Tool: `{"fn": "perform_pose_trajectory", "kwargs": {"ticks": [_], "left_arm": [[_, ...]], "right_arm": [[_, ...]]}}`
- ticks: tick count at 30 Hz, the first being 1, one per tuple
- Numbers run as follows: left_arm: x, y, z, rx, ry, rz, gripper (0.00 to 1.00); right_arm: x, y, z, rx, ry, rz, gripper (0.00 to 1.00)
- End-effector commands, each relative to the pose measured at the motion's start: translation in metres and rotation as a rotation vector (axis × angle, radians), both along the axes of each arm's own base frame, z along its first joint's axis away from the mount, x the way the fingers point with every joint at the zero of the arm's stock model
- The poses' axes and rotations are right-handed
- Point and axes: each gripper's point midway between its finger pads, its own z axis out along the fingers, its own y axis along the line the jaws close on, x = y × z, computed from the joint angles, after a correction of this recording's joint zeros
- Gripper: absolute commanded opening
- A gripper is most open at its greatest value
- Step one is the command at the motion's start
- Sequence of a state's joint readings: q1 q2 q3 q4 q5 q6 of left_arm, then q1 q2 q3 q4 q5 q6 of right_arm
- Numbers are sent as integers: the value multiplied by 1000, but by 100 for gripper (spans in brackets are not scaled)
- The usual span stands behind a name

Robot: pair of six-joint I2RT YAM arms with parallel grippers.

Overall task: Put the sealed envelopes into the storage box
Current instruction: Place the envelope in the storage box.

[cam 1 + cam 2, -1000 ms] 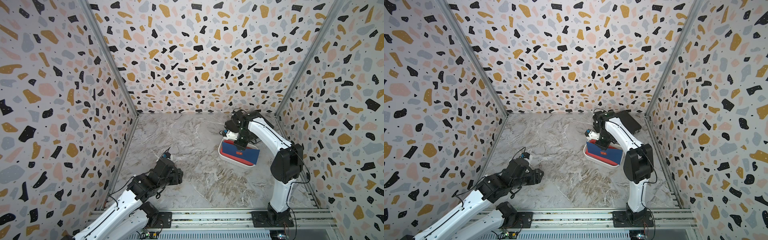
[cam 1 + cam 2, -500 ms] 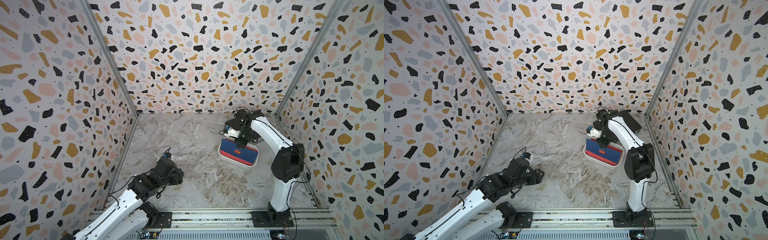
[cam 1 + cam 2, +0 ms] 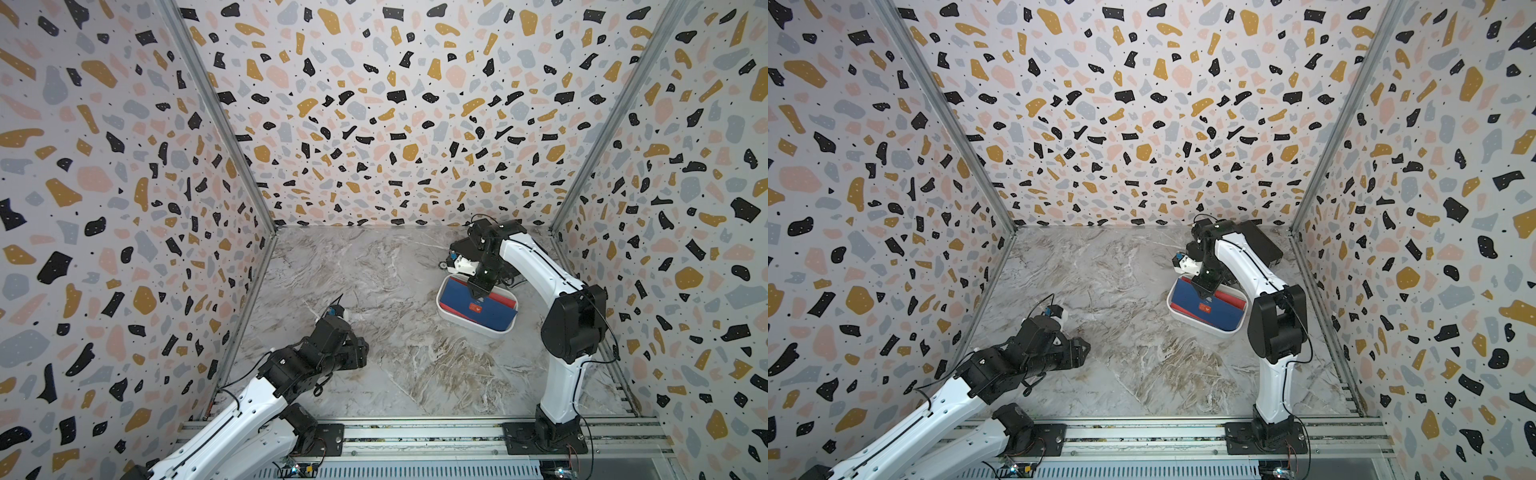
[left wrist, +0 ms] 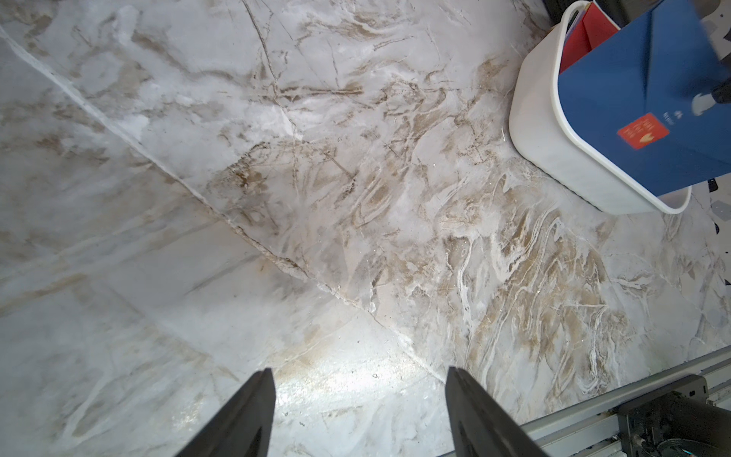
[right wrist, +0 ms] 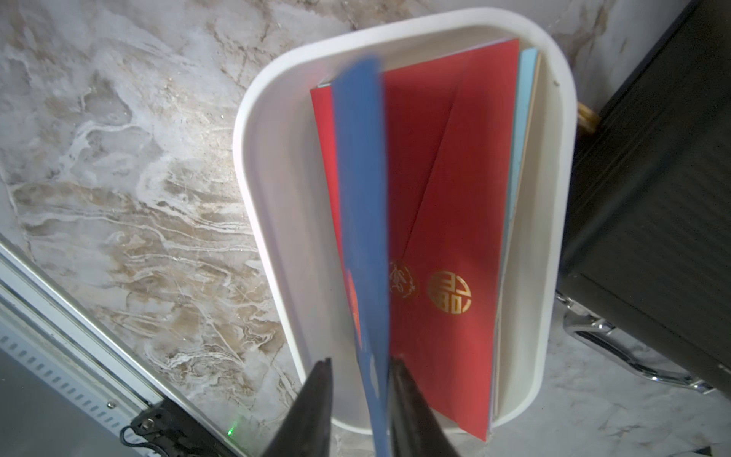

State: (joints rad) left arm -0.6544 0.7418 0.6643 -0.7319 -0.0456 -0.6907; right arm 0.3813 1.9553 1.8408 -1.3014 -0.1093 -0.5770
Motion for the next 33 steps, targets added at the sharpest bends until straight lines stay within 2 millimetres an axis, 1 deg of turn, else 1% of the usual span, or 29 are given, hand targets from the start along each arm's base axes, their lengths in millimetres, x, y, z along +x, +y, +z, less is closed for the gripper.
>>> {"fn": "perform_pose_trajectory", "kwargs": {"ticks": [1,5,8,11,14,16,18,19,22,23,24,29,33], "left_arm": [[3,1,0,6,-18,-1,72],[4,1,0,7,-20,2,72],[5,1,1,7,-22,6,73],[6,1,0,8,-24,8,73],[8,0,0,6,-26,12,73],[9,-1,-1,8,-24,11,73],[10,-1,-2,8,-23,13,73],[10,-2,-3,7,-21,13,72],[11,-4,-4,2,-17,11,72],[11,-4,-5,3,-13,11,73],[11,-4,-5,5,-11,12,72],[9,-1,-6,16,-10,14,72],[9,-2,-9,11,-8,17,72]], "right_arm": [[4,-6,5,-25,-27,-27,39],[13,-11,12,-40,-83,-44,43],[21,-15,17,-53,-130,-73,44],[26,-15,21,-42,-166,-96,44],[34,-12,26,-14,-214,-140,44],[45,-14,27,-10,-273,-210,44],[63,-16,25,-5,-347,-309,40],[67,-14,21,7,-350,-353,39],[83,-19,15,1,-389,-509,28],[90,-22,12,-10,-412,-545,24],[95,-21,8,-6,-419,-560,22],[109,-15,-2,21,-431,-610,23],[113,-10,-15,8,-402,-617,23]]}}
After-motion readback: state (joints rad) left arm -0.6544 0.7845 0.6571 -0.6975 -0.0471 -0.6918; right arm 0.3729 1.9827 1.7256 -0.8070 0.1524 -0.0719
